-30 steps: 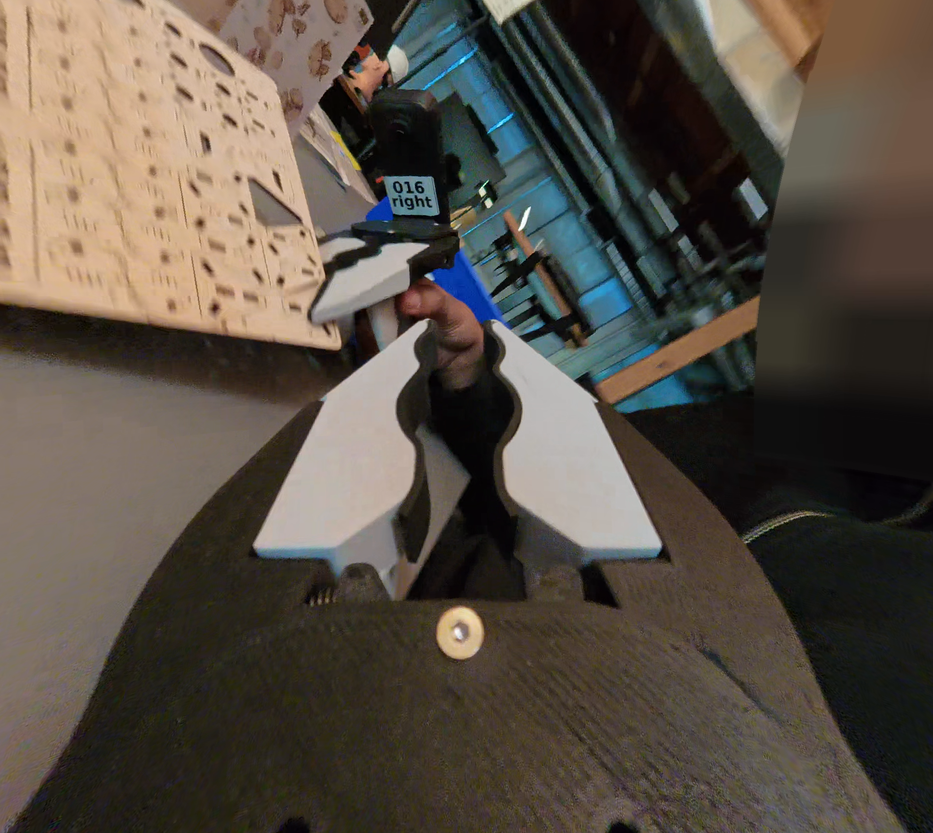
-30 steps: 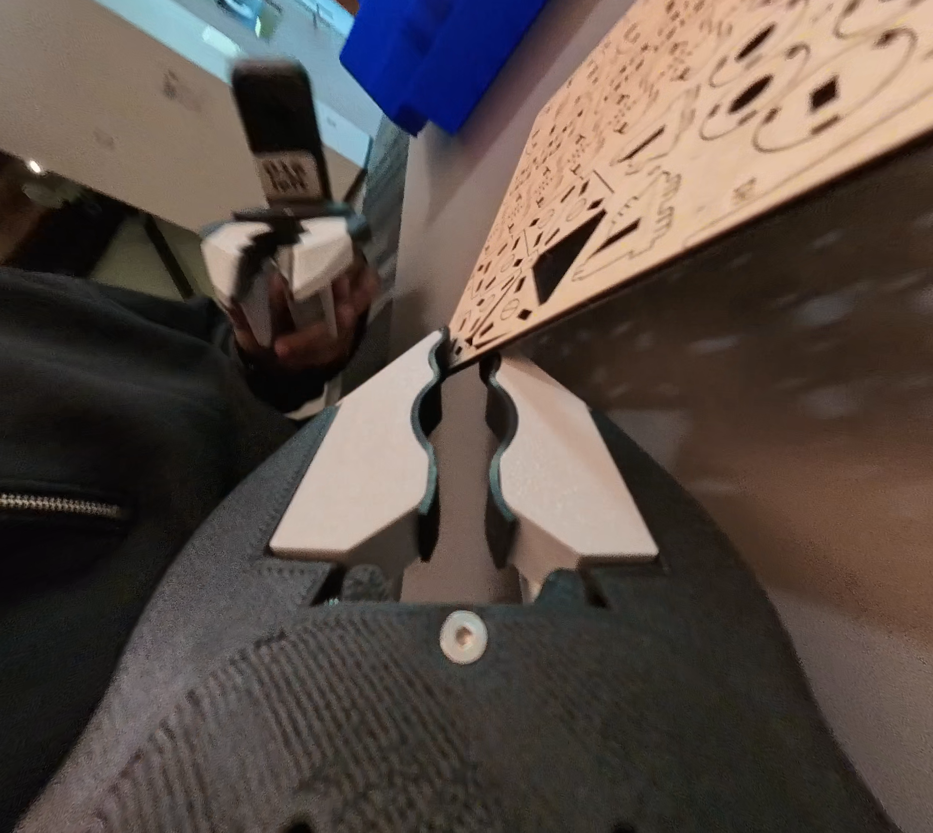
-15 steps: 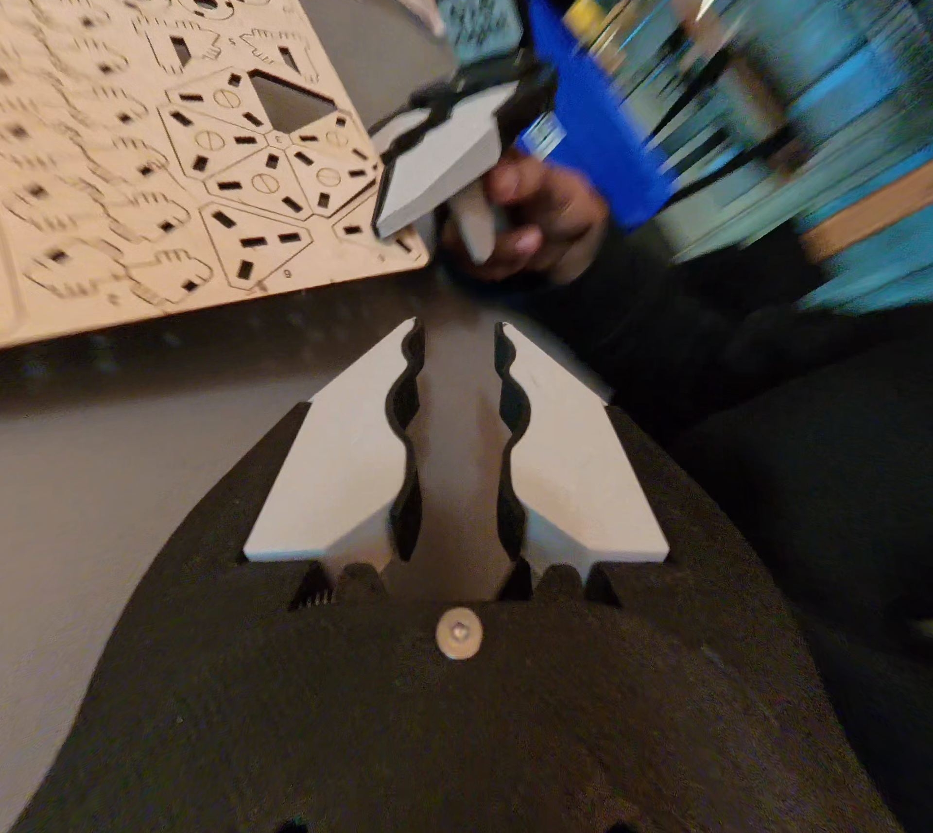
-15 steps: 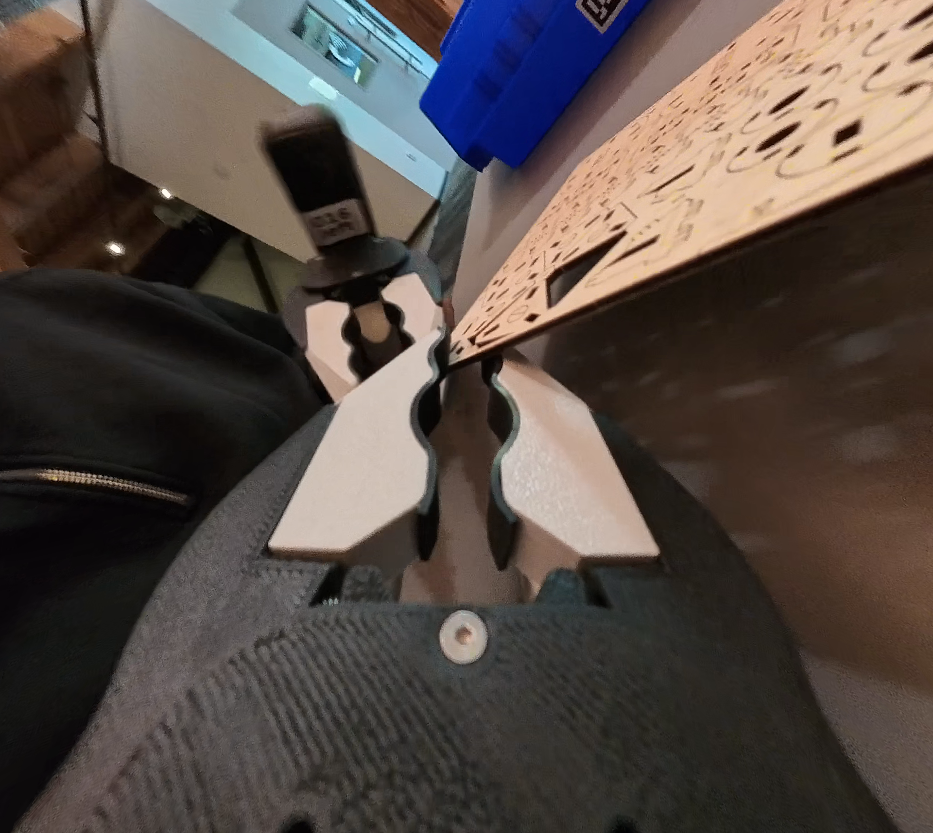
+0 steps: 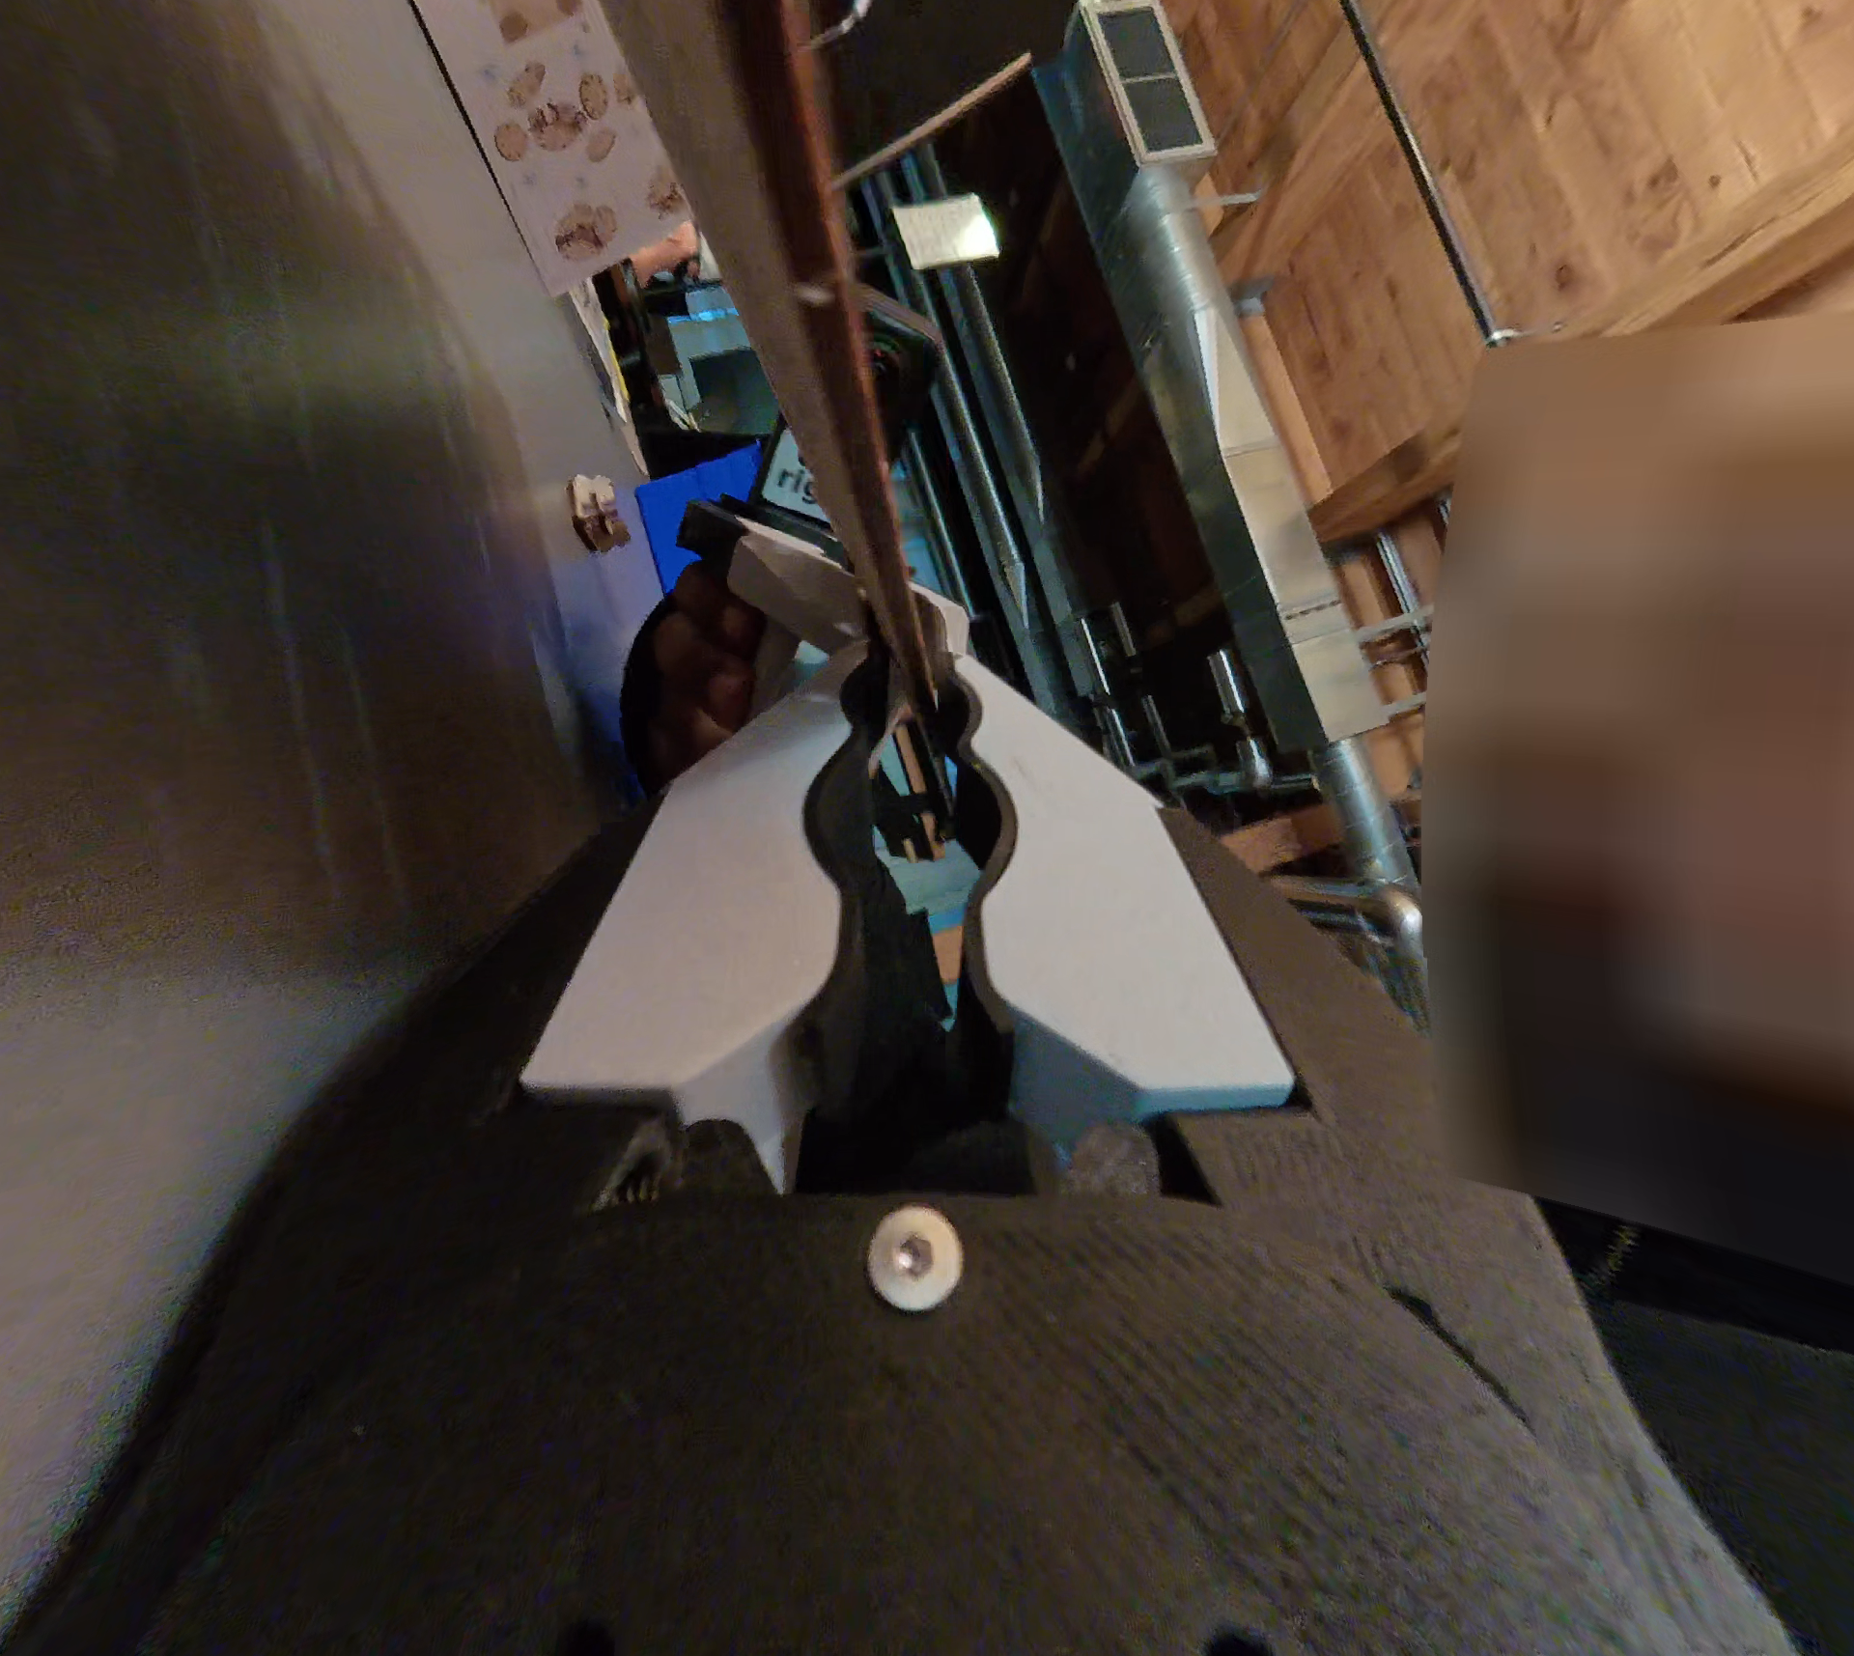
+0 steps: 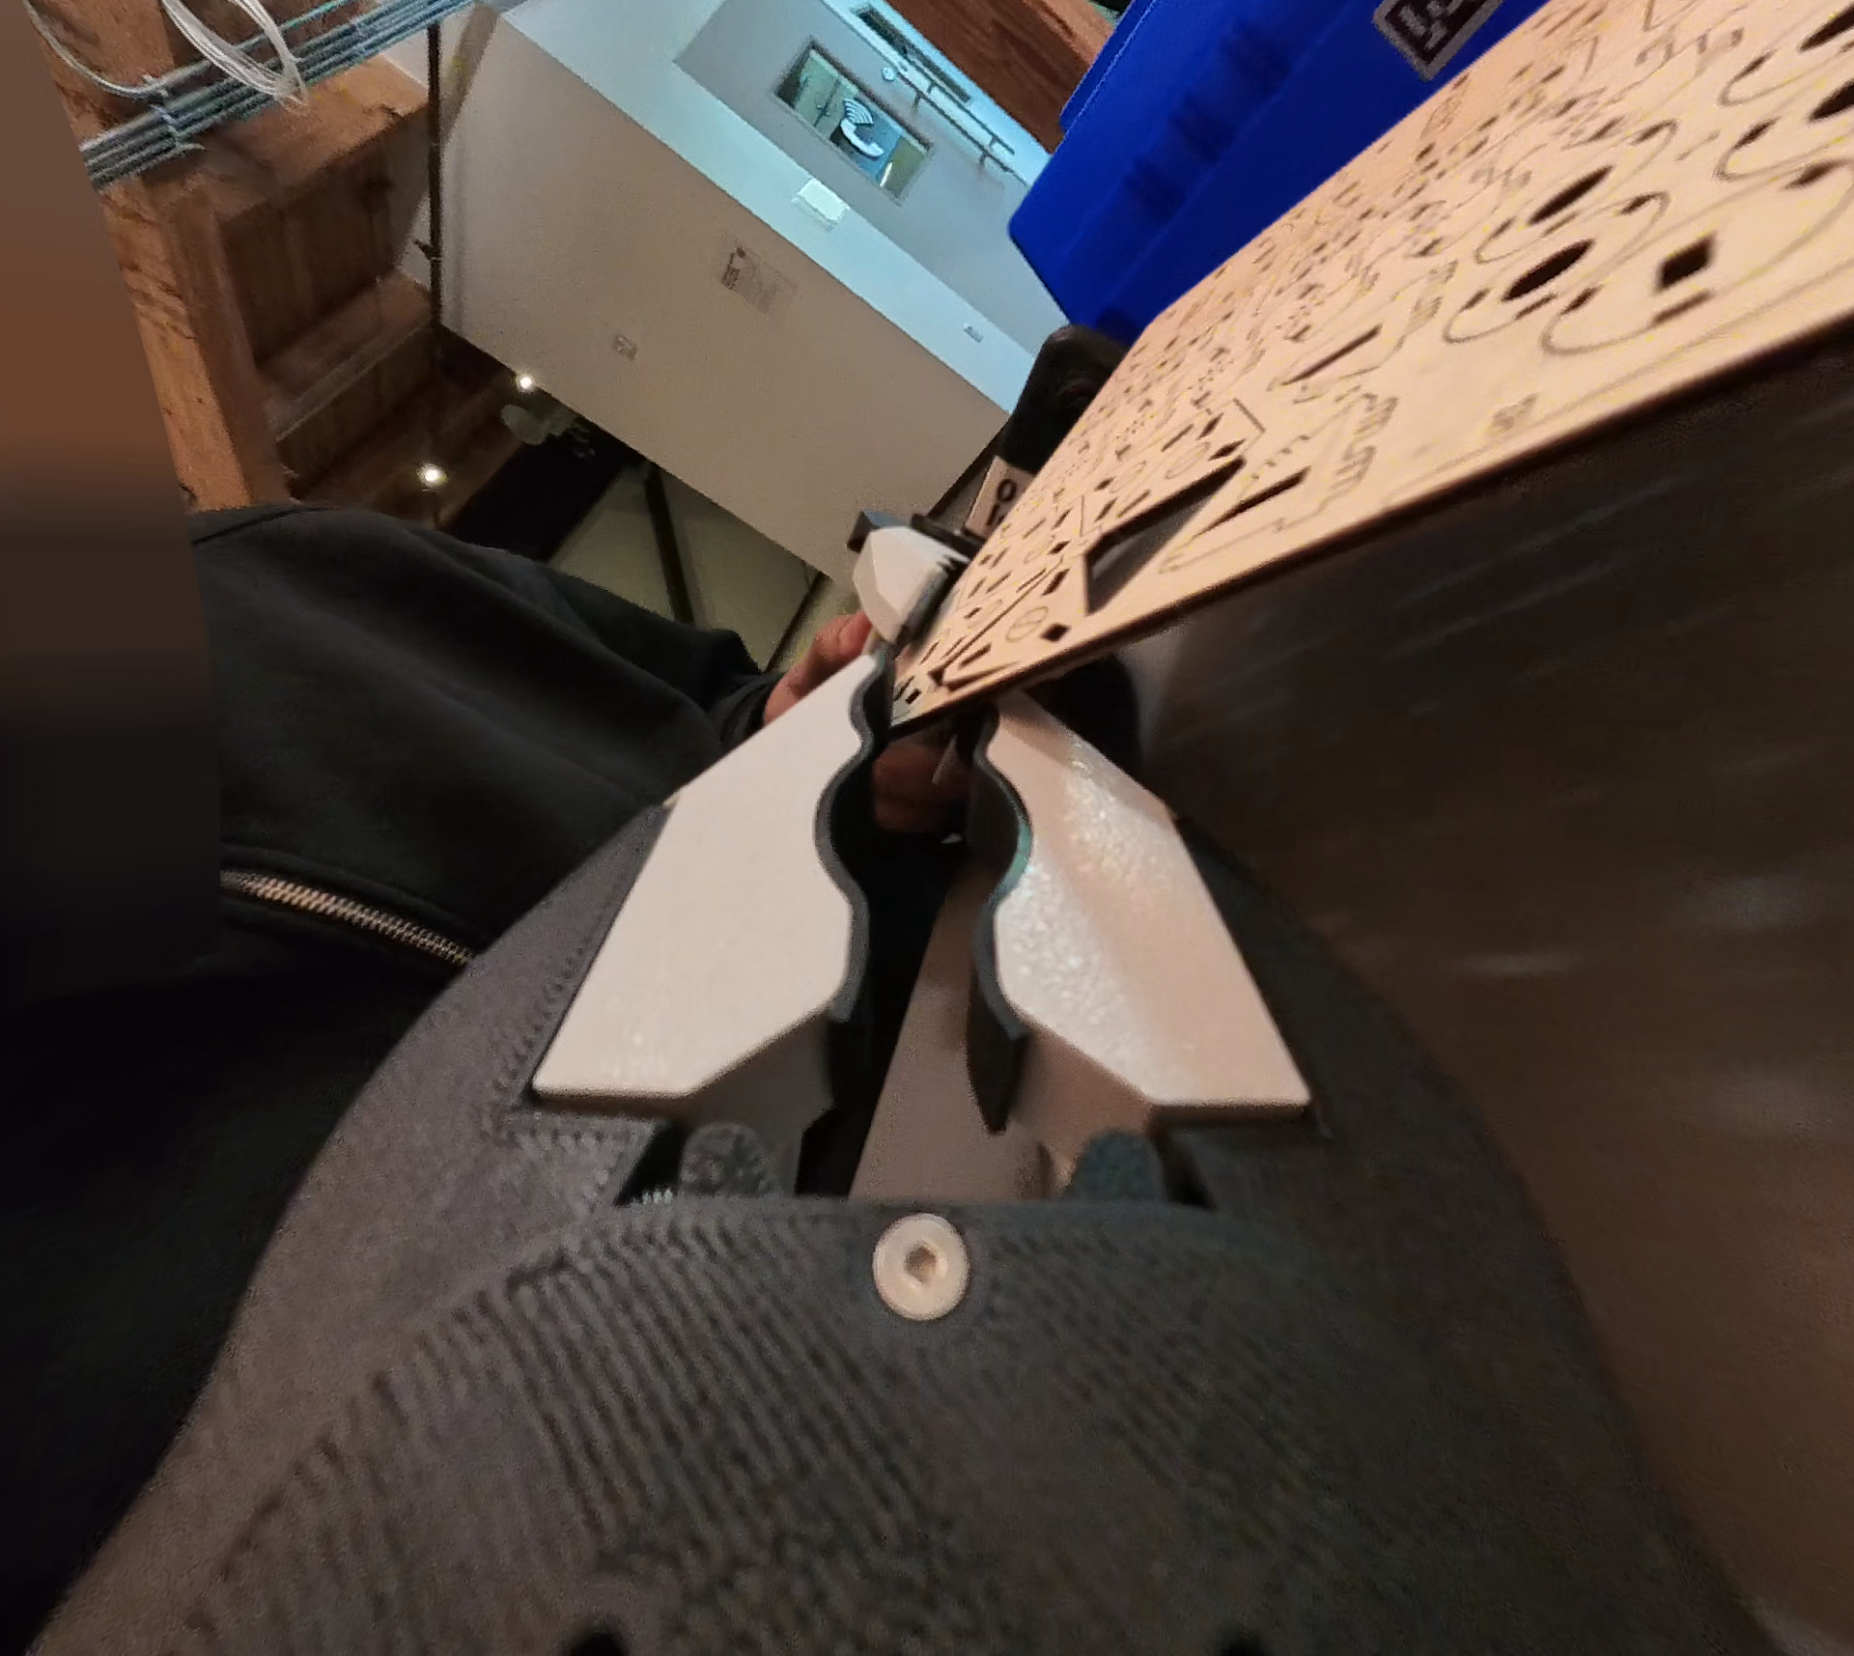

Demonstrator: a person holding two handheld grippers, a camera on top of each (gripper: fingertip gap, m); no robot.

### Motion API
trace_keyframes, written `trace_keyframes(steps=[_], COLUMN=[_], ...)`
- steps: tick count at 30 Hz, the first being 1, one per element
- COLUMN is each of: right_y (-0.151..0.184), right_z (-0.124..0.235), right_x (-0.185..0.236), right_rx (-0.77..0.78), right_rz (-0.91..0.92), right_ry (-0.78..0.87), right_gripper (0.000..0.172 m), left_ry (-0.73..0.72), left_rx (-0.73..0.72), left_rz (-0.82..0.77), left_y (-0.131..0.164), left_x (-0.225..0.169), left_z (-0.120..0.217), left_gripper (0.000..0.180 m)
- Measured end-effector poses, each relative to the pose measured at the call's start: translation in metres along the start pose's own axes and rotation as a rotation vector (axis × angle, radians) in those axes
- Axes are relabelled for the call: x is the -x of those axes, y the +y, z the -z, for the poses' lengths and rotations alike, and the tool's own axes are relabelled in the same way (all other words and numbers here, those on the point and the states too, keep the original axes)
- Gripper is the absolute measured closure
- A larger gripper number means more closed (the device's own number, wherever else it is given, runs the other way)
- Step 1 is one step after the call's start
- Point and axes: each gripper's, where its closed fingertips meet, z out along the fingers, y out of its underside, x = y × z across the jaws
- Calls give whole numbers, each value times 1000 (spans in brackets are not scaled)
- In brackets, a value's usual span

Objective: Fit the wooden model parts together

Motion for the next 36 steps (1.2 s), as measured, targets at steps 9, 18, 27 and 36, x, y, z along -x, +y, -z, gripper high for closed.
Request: trace_keyframes(steps=[9, 18, 27, 36], right_y=[-23, -27, -30, -29], right_z=[2, -9, -9, -9], right_x=[-13, -18, -9, -4], right_rx=[-197, -285, -334, -331], right_rz=[-62, -61, -40, -18], right_ry=[61, 120, 75, 54], right_gripper=[149, 163, 168, 170], left_ry=[-141, -209, -140, -86], left_rx=[-144, -84, -71, -62], left_rz=[-243, -414, -433, -459], left_y=[-27, -30, -28, -24], left_x=[2, 4, -4, -12], left_z=[13, 1, 0, 1], left_gripper=[178, 180, 180, 177])
